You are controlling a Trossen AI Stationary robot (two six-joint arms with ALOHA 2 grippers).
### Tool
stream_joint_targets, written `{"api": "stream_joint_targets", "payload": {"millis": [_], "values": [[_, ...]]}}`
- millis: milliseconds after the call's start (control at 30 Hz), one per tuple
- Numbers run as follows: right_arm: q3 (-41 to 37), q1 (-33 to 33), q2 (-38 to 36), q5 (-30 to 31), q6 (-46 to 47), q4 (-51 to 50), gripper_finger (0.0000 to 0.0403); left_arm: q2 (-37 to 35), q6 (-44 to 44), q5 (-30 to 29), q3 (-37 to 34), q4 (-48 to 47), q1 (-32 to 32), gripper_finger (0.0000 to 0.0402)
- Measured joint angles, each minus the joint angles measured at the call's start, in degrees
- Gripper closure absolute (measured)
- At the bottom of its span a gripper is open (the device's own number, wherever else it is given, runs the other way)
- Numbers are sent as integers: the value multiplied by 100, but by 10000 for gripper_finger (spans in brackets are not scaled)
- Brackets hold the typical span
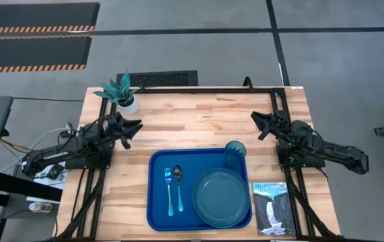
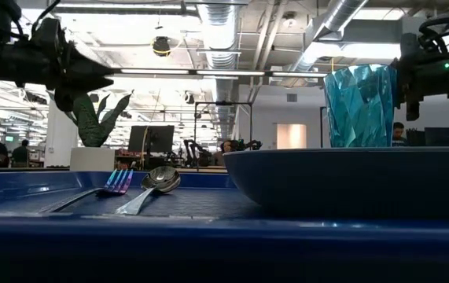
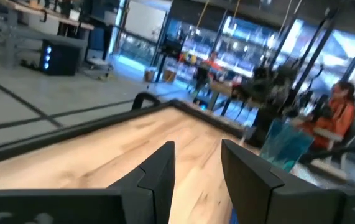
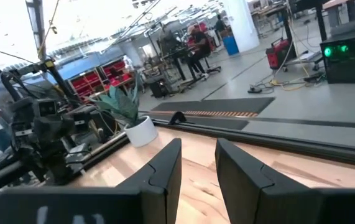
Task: Pick and place plate/cup/fork/spoon on tray
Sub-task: Return to Home Position
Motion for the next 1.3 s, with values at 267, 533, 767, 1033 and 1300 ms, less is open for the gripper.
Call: {"api": "stream_joint_targets", "payload": {"millis": [267,533,767,1033,1300], "values": [[0,0,0,-2,4,-18,280,17,133,56,2,-109,0,283],[0,0,0,-2,20,-34,280,17,135,58,4,-118,0,283],[0,0,0,-2,19,-35,280,17,138,58,4,-122,0,283],[-2,0,0,0,17,-37,280,17,138,58,4,-122,0,283],[-4,0,0,0,15,-39,280,17,140,58,7,-124,0,283]]}}
